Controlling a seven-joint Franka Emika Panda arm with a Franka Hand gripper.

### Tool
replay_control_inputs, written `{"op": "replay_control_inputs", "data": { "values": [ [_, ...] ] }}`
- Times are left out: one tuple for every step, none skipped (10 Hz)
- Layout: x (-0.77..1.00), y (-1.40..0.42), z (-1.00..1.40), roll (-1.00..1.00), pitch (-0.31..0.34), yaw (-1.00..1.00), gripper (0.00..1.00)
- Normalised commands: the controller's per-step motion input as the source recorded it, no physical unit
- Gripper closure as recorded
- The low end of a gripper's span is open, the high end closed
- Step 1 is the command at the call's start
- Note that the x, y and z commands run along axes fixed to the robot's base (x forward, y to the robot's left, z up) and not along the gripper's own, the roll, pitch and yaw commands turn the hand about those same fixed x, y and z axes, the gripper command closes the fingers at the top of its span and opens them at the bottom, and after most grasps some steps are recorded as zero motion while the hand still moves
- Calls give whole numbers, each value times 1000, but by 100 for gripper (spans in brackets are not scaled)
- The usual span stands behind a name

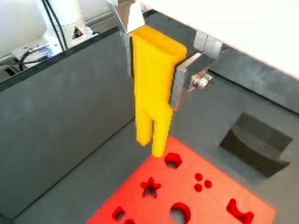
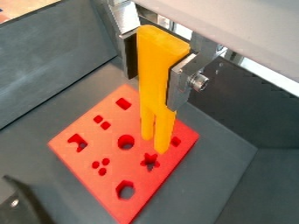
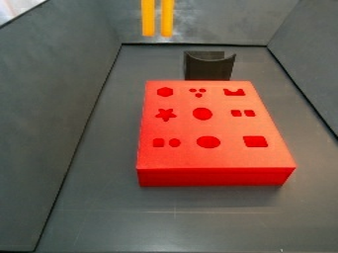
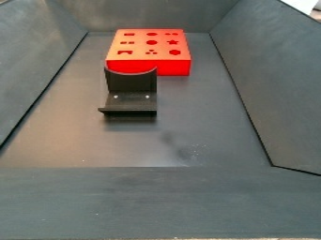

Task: Pick up the square-circle object. Move up. Rotate the square-circle object. Move to above the board. Insert the square-circle object.
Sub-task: Move to above the board, then insert the square-circle object.

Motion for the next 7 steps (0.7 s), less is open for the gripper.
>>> {"op": "replay_control_inputs", "data": {
  "values": [
    [116, -197, 28, 37, 109, 11, 100],
    [0, 0, -54, 0, 0, 0, 100],
    [3, -231, -189, 0, -14, 0, 100],
    [334, -189, -571, 0, 0, 54, 100],
    [546, -460, -651, 16, 0, 114, 100],
    [640, -480, -631, 37, 0, 149, 100],
    [549, -420, -580, 136, 19, 254, 100]
  ]
}}
